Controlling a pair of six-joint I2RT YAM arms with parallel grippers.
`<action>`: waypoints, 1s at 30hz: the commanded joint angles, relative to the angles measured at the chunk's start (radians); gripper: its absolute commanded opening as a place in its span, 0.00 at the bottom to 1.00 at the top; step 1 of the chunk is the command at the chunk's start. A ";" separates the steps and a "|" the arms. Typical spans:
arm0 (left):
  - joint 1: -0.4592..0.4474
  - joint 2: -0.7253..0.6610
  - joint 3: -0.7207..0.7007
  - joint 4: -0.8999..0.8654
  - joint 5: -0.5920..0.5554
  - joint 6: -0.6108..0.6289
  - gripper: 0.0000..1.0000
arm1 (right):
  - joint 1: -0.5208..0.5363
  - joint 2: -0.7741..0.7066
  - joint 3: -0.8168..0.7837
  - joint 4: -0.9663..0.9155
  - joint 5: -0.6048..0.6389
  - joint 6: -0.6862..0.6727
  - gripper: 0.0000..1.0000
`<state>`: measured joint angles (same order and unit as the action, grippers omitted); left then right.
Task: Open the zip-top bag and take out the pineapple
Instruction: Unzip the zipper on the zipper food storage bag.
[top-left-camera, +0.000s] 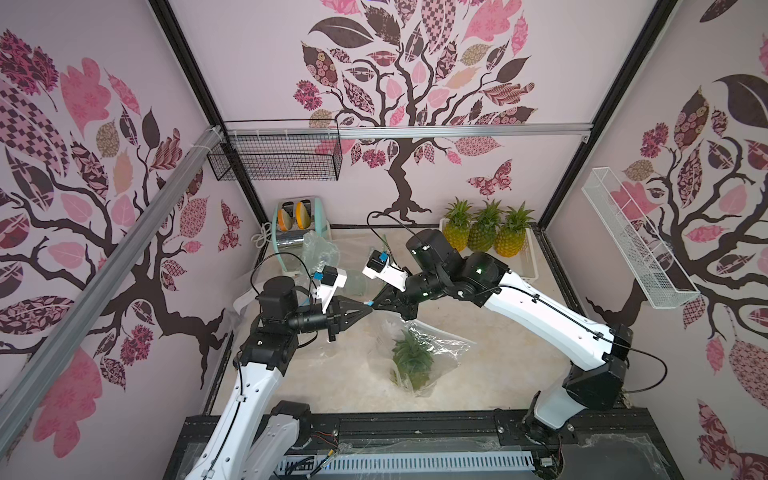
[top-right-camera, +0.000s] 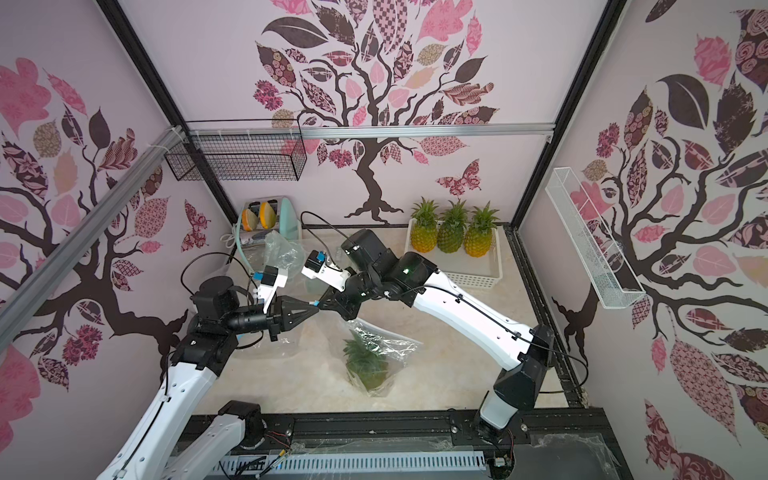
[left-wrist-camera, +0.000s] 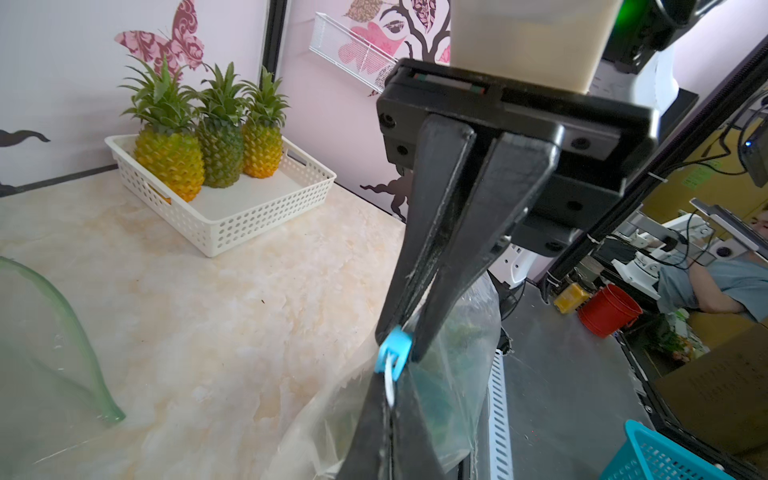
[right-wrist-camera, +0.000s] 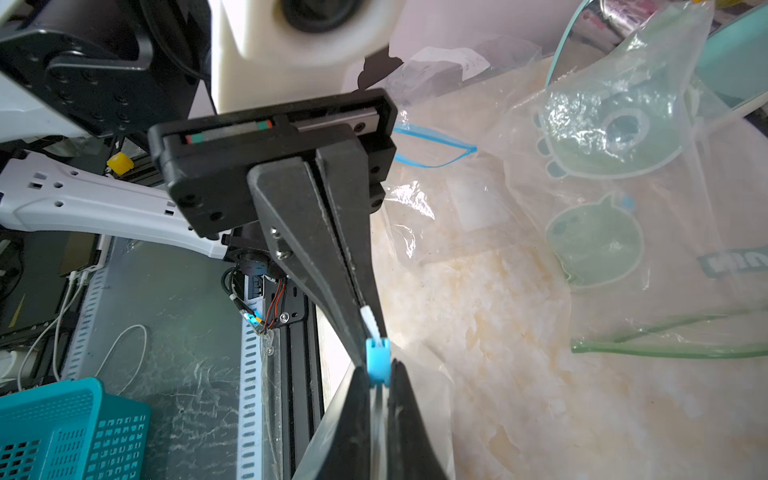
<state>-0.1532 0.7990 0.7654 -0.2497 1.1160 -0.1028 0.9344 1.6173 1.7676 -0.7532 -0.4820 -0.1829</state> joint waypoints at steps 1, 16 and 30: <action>0.009 -0.025 -0.007 0.100 -0.106 -0.045 0.00 | -0.002 -0.051 -0.029 -0.071 0.016 -0.001 0.07; 0.009 0.016 -0.008 0.192 -0.235 -0.100 0.00 | -0.006 -0.190 -0.173 -0.098 0.076 0.037 0.06; 0.008 0.130 -0.005 0.443 -0.334 -0.215 0.00 | -0.006 -0.370 -0.309 -0.130 0.124 0.160 0.06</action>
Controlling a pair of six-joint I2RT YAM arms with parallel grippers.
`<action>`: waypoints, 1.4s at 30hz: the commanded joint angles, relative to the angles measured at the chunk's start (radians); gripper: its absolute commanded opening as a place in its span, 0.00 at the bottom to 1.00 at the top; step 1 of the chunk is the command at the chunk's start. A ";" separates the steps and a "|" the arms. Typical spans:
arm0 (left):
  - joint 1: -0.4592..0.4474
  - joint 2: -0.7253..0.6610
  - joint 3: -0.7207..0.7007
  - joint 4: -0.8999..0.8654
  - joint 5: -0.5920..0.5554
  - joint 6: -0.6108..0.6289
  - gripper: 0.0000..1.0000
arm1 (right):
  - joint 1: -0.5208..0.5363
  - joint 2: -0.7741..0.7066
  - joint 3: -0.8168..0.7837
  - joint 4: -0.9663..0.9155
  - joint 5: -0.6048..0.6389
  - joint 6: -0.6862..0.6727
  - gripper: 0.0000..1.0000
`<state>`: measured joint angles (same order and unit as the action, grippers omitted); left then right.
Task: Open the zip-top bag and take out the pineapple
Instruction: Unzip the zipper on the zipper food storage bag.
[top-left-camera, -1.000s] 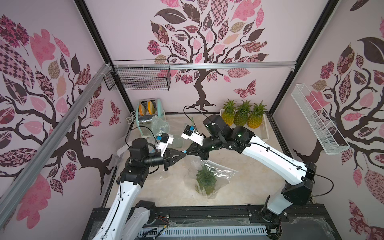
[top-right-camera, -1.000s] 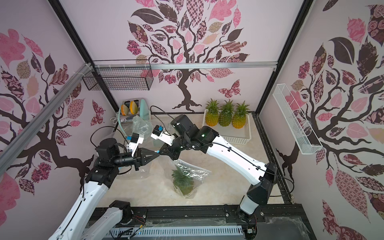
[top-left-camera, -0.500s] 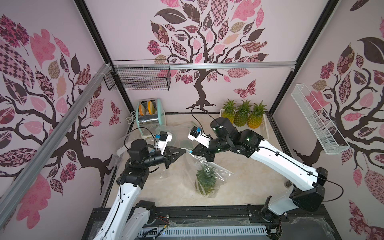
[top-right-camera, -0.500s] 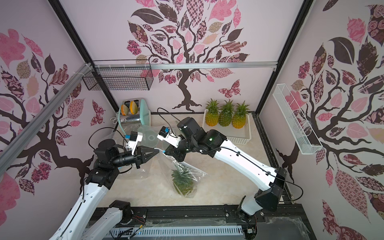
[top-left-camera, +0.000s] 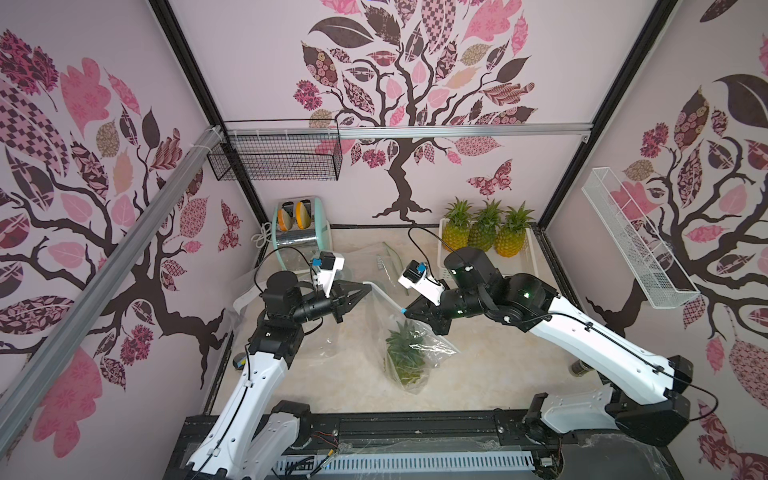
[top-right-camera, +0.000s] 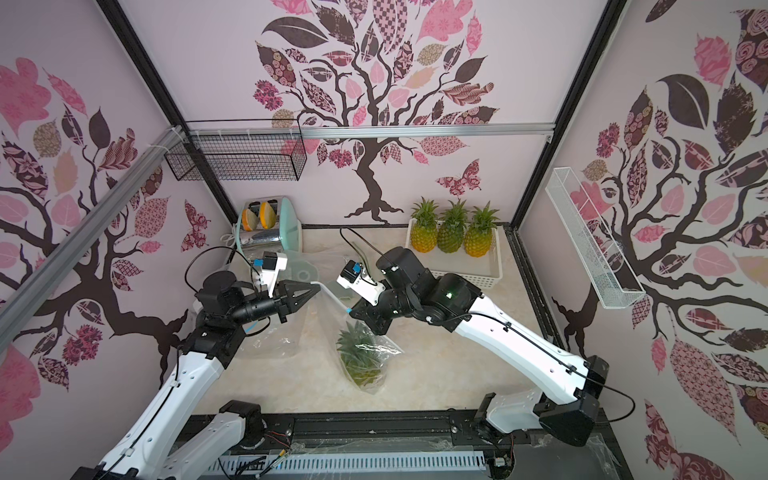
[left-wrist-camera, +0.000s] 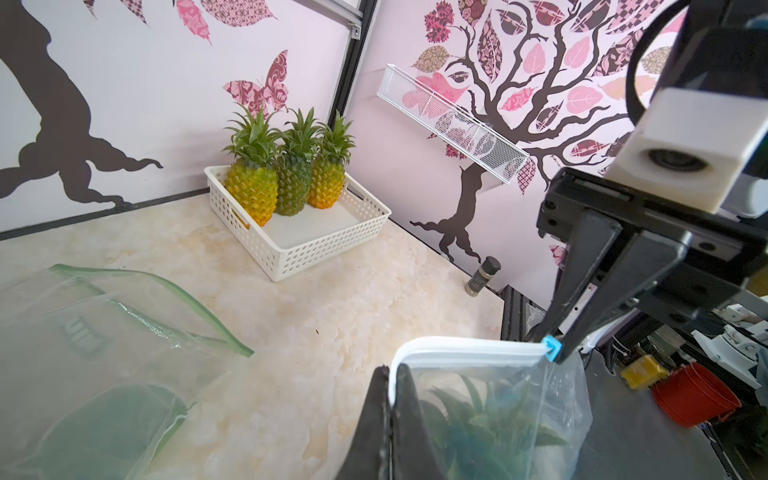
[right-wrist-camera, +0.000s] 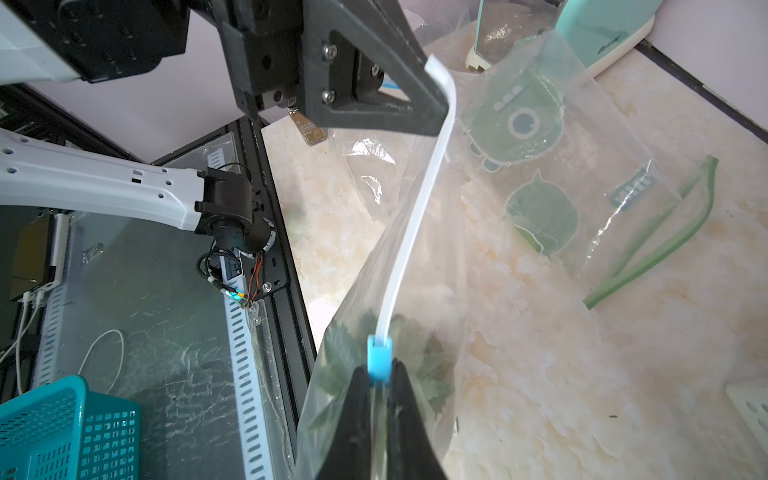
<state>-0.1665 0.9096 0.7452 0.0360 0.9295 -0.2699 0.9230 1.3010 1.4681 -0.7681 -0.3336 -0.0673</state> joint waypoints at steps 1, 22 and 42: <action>0.022 0.032 0.016 0.179 -0.154 -0.057 0.00 | 0.005 -0.063 -0.016 -0.118 -0.022 0.051 0.06; 0.022 0.220 0.074 0.331 -0.256 -0.093 0.00 | 0.006 -0.206 -0.124 -0.162 -0.016 0.150 0.06; 0.022 0.238 0.062 0.370 -0.255 -0.133 0.00 | 0.007 -0.257 -0.158 -0.175 -0.029 0.184 0.17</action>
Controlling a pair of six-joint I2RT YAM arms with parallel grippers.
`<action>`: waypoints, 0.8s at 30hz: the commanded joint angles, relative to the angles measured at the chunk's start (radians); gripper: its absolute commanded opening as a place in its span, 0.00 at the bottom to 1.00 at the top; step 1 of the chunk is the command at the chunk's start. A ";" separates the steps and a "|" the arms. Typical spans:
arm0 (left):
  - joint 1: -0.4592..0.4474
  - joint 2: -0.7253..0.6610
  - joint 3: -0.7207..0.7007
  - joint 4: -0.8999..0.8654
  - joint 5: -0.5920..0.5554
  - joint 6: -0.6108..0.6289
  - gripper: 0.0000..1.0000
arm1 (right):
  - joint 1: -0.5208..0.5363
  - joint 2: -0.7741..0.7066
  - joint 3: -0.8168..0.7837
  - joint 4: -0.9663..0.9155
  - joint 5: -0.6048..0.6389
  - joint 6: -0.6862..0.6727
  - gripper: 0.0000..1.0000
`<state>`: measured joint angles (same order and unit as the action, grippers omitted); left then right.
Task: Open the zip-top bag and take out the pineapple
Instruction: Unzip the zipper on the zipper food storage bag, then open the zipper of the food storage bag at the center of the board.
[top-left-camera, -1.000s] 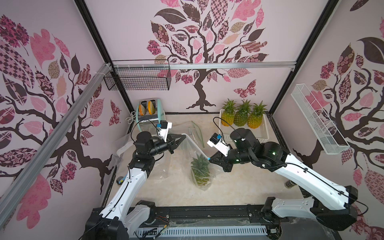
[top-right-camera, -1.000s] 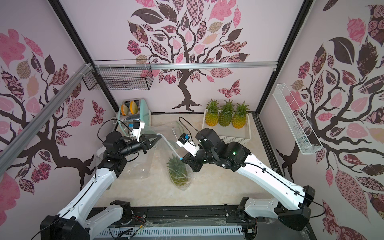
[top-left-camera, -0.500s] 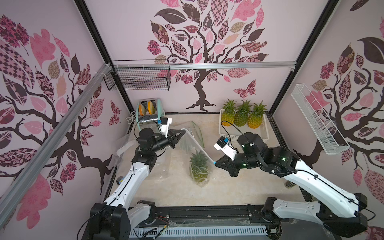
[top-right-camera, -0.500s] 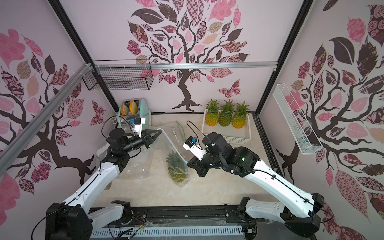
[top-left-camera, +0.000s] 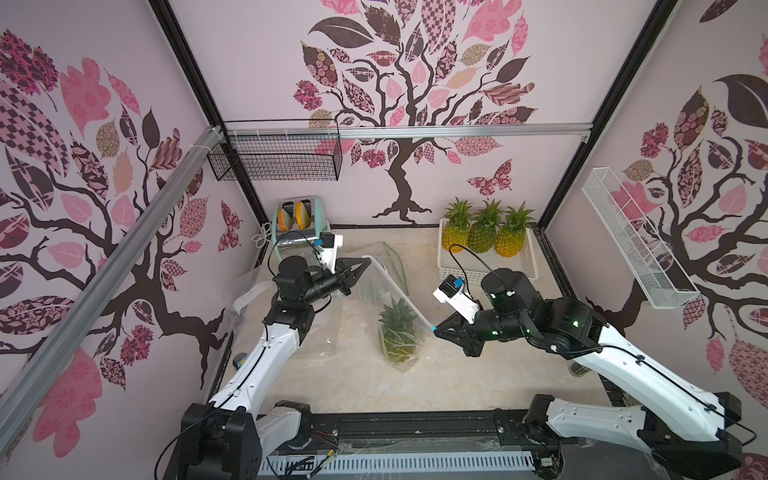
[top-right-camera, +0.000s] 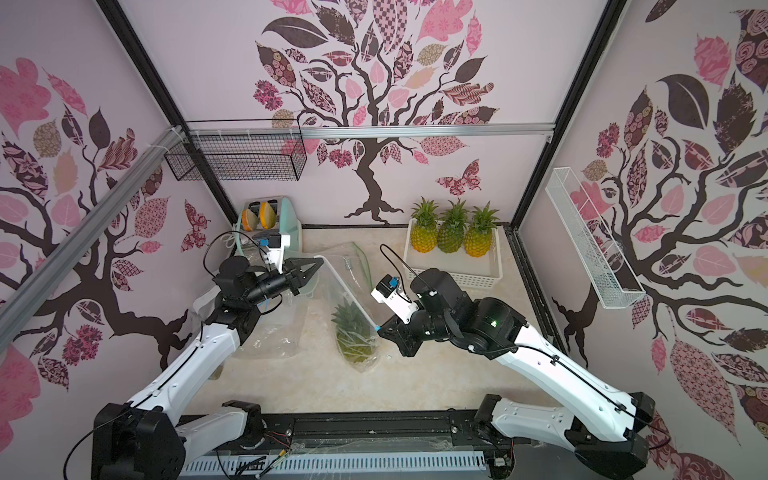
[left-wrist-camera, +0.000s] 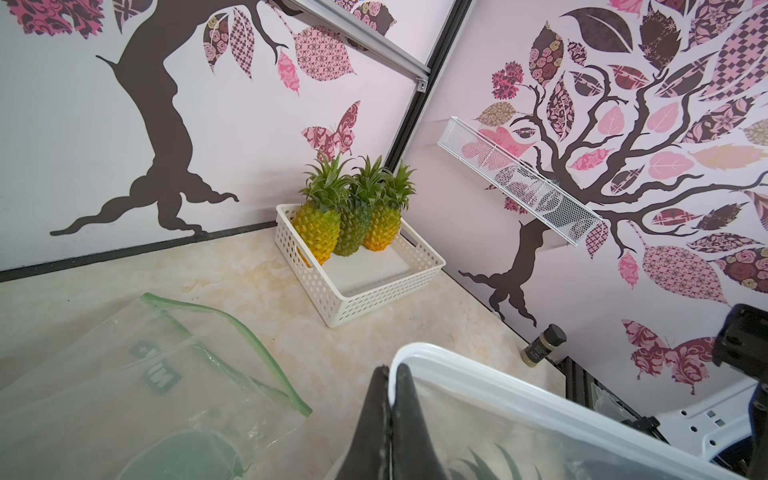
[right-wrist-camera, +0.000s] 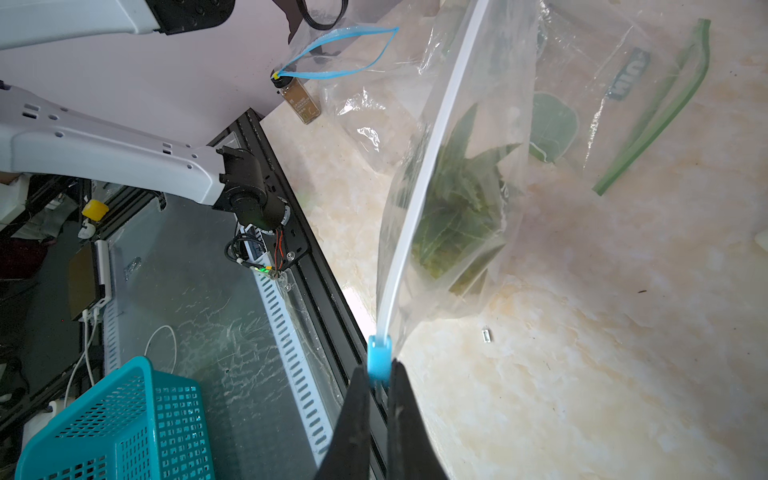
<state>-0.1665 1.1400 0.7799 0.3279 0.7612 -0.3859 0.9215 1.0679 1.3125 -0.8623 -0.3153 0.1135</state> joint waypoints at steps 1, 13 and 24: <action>0.021 0.007 0.028 0.082 -0.078 -0.021 0.00 | 0.009 -0.022 0.000 -0.078 -0.044 0.001 0.24; 0.022 -0.036 0.107 -0.124 0.079 0.021 0.41 | 0.007 -0.024 0.068 0.055 0.132 -0.018 0.54; 0.024 -0.194 0.236 -0.714 0.009 0.260 0.56 | -0.096 0.055 0.068 0.187 0.241 -0.040 0.60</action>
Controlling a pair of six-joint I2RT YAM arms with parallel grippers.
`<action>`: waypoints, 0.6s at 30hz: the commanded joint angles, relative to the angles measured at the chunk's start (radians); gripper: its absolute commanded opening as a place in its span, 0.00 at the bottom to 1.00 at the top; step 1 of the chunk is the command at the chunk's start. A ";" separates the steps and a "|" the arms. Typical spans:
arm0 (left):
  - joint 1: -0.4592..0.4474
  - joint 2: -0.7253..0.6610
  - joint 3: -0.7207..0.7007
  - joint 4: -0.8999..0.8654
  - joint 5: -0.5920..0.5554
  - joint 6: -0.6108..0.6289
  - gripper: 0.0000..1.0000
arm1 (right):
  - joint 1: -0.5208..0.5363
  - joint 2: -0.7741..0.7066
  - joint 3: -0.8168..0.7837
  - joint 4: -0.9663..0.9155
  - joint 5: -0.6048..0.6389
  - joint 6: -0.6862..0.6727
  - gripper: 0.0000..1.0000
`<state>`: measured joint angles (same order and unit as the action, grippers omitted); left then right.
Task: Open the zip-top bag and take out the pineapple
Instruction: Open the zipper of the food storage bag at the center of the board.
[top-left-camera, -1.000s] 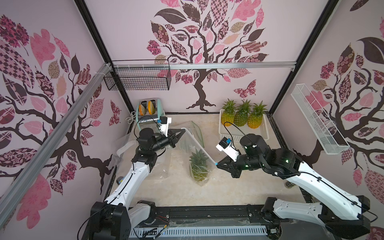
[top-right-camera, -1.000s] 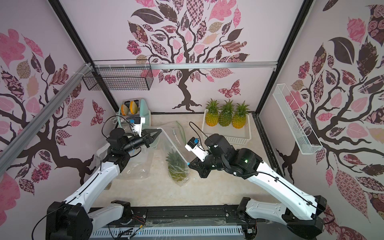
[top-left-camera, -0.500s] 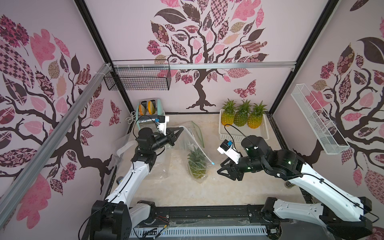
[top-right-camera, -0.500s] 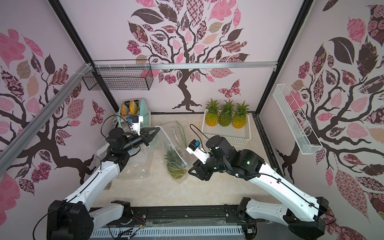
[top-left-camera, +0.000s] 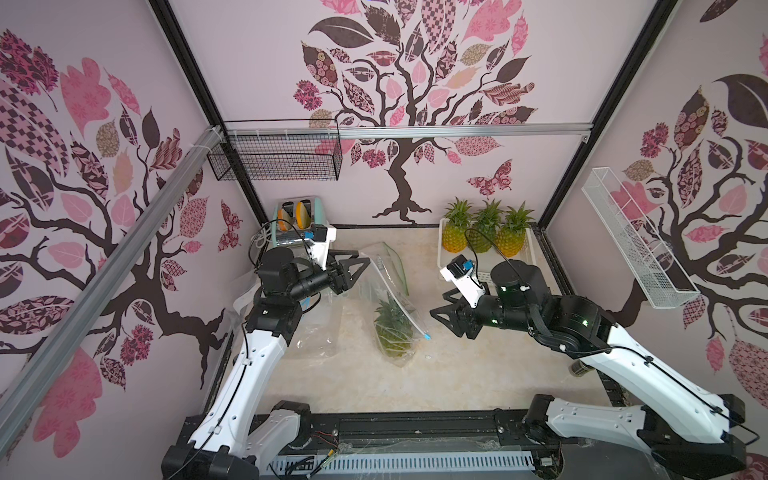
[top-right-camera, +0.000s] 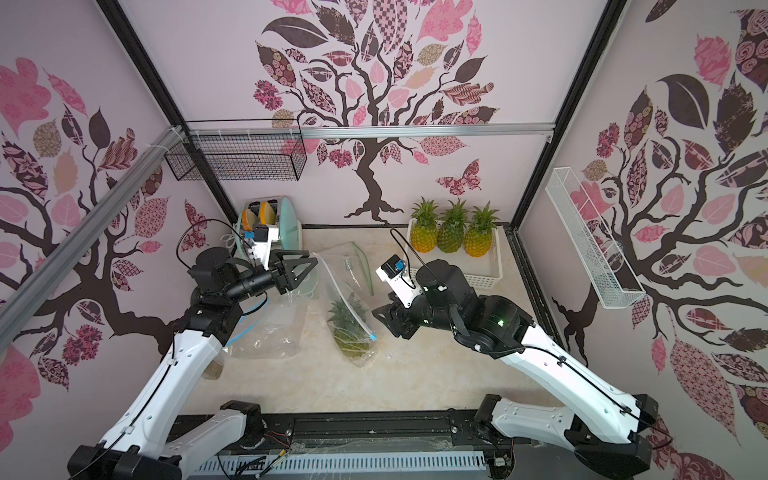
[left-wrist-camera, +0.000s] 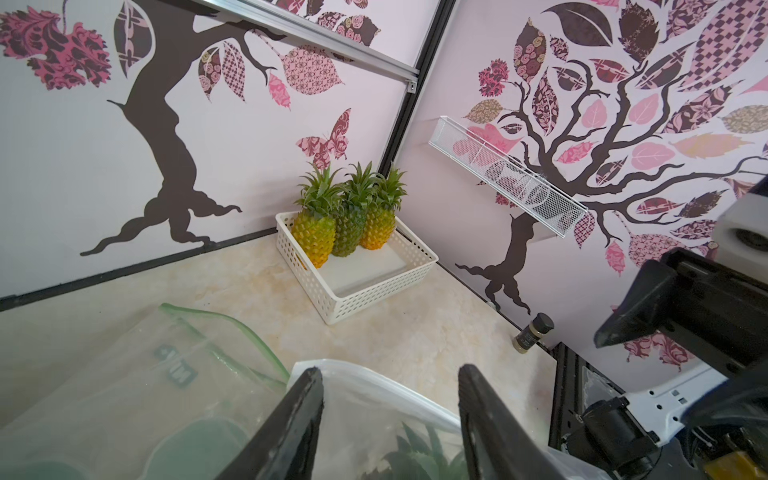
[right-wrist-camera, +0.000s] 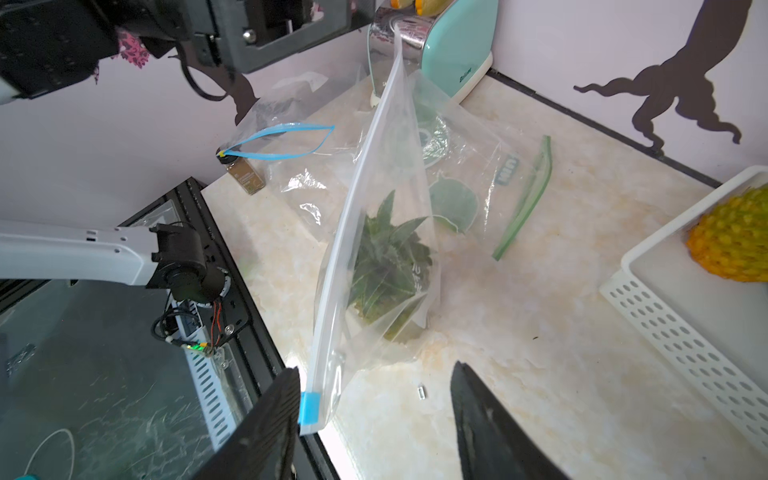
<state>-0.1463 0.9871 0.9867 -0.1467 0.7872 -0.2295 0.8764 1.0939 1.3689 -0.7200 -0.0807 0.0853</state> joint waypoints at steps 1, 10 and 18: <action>0.004 -0.067 0.019 -0.293 -0.016 0.112 0.57 | -0.085 0.038 -0.001 0.058 -0.031 -0.007 0.61; -0.005 -0.290 -0.316 -0.154 -0.003 -0.159 0.62 | -0.208 0.160 -0.041 0.140 -0.320 0.008 0.64; -0.082 -0.237 -0.371 -0.032 -0.035 -0.210 0.64 | -0.209 0.223 -0.079 0.217 -0.485 0.066 0.66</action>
<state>-0.1982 0.7345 0.6178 -0.2855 0.7609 -0.4015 0.6670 1.3151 1.2964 -0.5545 -0.4671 0.1184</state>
